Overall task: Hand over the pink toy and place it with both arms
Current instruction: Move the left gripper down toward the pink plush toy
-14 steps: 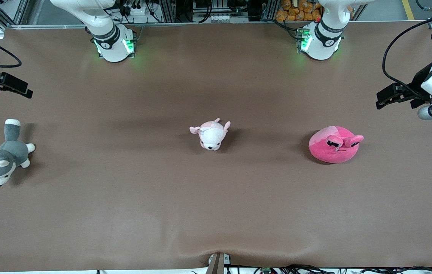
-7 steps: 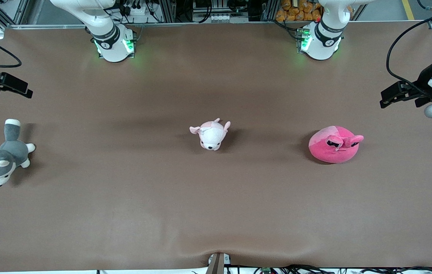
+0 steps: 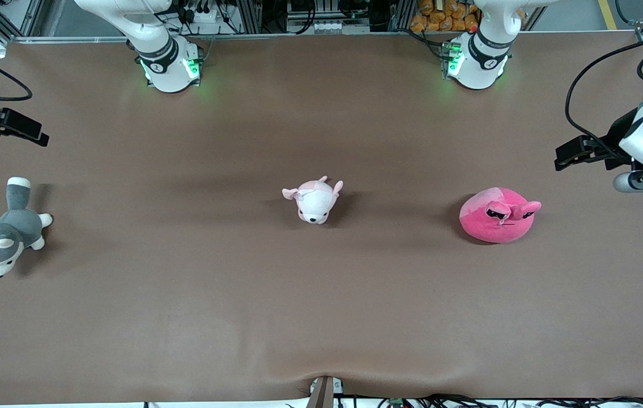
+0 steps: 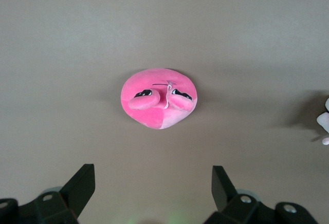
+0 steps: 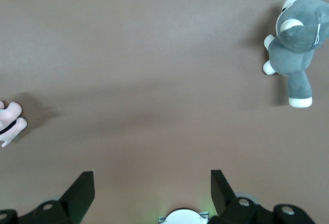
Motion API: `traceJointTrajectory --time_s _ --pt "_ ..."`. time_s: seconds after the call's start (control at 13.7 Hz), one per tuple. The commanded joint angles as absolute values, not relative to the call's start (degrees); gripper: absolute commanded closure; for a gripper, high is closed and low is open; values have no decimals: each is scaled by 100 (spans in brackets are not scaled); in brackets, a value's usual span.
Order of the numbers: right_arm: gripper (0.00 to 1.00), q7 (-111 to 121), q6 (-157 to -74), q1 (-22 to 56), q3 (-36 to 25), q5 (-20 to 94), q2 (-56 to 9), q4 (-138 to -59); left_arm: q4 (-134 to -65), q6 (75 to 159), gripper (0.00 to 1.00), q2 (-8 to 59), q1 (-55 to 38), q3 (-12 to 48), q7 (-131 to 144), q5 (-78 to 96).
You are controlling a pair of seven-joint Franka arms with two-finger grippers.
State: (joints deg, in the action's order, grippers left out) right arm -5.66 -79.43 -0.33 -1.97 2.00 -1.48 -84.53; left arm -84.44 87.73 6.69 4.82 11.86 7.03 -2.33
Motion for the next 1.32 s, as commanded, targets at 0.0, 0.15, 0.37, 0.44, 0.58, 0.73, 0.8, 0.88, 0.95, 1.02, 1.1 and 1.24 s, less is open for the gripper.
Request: traceJointTrajectory --time_s 0.0,0.15,0.37,0.44,0.58,0.73,0.8,0.88,0.95,1.02,1.1,1.24 --pt "0 -554 -7857 -44 -193 220 -193 -8358 -8288 8640 0 817 282 1195 694 -211" --pt "0 -554 -7857 -44 -193 220 -193 -8358 -8428 8631 0 844 220 1187 729 -211" --pt "0 -554 -7857 -35 -193 220 -193 -8358 -8403 8622 0 835 307 1160 905 -228" --pt "0 -554 -7866 -35 -193 220 -193 -8358 -8385 8622 0 826 325 1117 879 -289" --pt "0 -554 -7858 -35 -193 220 -193 -8358 -8385 8552 0 774 543 950 852 -308" --pt "0 -554 -7866 -35 -193 220 -193 -8350 -8376 8429 0 695 956 932 844 -308" --pt "0 -554 -7866 -35 -193 220 -202 -8358 -8393 8437 0 633 1036 923 931 -316" --pt "0 -554 -7866 -26 -193 220 -211 -8358 -8394 8472 0 642 1055 932 984 -377" --pt "0 -554 -7866 -26 -193 220 -211 -8358 -8394 8490 0 642 1081 932 1080 -491" --pt "0 -554 -7866 -26 -193 220 -211 -8350 -8411 8577 0 642 1212 940 1290 -431" --pt "0 -554 -7866 -26 -193 220 -211 -8350 -8429 8683 0 668 1335 949 1527 -378" --pt "0 -554 -7857 -26 -193 220 -220 -8358 -8437 8701 0 773 1336 949 2019 -343"
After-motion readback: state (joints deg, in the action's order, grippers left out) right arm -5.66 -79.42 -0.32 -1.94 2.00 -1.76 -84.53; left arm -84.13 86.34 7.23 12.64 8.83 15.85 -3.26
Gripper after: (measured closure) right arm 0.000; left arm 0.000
